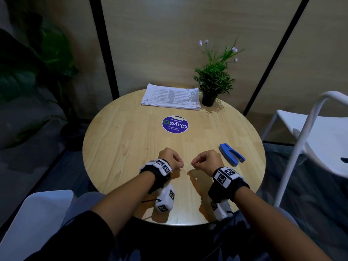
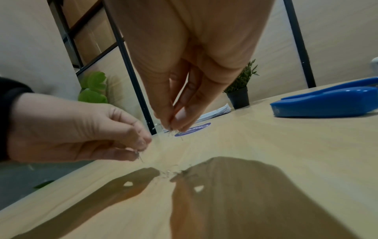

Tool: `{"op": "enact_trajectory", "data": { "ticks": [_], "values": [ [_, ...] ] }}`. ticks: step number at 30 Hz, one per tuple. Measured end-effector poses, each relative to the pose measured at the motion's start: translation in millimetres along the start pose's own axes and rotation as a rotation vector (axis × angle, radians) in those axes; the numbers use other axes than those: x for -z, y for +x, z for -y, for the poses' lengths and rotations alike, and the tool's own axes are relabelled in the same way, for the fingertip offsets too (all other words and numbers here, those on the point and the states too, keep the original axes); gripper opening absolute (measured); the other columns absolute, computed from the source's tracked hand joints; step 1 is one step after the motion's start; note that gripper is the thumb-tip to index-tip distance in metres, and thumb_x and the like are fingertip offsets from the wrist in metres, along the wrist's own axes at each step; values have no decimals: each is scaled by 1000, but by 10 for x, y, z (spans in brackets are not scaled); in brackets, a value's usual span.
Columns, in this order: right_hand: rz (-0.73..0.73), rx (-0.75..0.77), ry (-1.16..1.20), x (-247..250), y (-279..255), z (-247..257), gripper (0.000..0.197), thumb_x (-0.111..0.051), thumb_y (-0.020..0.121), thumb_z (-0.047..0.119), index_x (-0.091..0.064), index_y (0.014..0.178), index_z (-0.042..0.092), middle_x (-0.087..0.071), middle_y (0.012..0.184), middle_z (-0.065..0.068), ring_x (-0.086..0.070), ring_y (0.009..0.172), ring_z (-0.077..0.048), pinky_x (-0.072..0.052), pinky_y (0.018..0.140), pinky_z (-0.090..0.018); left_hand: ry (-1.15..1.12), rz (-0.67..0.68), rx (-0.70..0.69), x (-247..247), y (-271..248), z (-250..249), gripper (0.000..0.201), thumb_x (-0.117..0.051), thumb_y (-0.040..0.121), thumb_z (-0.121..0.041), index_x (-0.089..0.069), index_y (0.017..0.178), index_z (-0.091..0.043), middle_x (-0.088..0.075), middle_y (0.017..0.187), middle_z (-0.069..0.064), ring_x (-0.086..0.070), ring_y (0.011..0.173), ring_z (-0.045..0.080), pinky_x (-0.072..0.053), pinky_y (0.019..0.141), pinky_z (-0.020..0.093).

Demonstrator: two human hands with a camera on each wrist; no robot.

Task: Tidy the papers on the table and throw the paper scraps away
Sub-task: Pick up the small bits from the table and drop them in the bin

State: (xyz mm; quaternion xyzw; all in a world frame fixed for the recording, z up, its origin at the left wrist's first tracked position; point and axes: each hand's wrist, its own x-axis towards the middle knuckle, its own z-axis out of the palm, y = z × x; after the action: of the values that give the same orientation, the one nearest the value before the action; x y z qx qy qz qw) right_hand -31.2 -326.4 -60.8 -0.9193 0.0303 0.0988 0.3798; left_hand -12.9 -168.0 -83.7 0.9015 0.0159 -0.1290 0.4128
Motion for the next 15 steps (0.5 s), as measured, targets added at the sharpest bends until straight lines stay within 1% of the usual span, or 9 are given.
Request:
{"op": "enact_trajectory", "data": {
  "ticks": [1,3,5,7,10,12,15],
  "values": [
    [4,6,4,-30,-11,68,7,-71,78,5,-75,77,9,-72,76,-9,-67,72,-17,-55,76,-25,-79,-14,14,95,-41,32,10,-69,74,-5,-75,81,-2,-65,62,2,-60,59,14,-53,59,21],
    [16,31,19,-103,-34,242,5,-72,77,5,-76,79,8,-71,72,-10,-66,70,-17,-54,76,-26,-246,-38,49,340,-154,101,8,-69,76,-1,-74,82,2,-63,57,-1,-60,52,10,-51,49,13],
    [29,75,46,-212,-51,468,5,-72,76,3,-76,79,6,-69,68,-9,-65,67,-18,-55,77,-28,-386,-56,59,653,-293,206,4,-68,77,5,-71,75,3,-63,51,-2,-60,47,7,-51,47,10],
    [44,131,77,-357,-68,738,5,-73,75,1,-75,78,5,-68,68,-11,-64,62,-17,-56,75,-29,-469,-91,50,997,-439,353,17,-67,78,8,-68,65,-3,-62,42,-6,-60,43,4,-54,50,11],
    [93,228,102,-655,-115,1199,6,-72,75,0,-75,79,2,-67,67,-12,-61,57,-13,-55,70,-23,-485,-172,43,1502,-719,621,22,-66,78,9,-66,62,-6,-62,40,-6,-61,41,2,-55,52,13],
    [143,288,100,-910,-151,1515,7,-72,75,0,-75,81,0,-68,69,-15,-60,56,-12,-55,68,-22,-459,-236,43,1811,-936,820,22,-67,77,9,-66,62,-7,-62,42,-6,-61,41,2,-53,49,12],
    [223,352,95,-1339,-232,1954,6,-73,75,1,-75,81,1,-67,69,-14,-60,55,-11,-53,63,-17,-383,-317,73,2194,-1254,1159,16,-68,76,7,-69,65,-5,-63,43,-6,-60,40,-1,-49,46,10]
  ]
}}
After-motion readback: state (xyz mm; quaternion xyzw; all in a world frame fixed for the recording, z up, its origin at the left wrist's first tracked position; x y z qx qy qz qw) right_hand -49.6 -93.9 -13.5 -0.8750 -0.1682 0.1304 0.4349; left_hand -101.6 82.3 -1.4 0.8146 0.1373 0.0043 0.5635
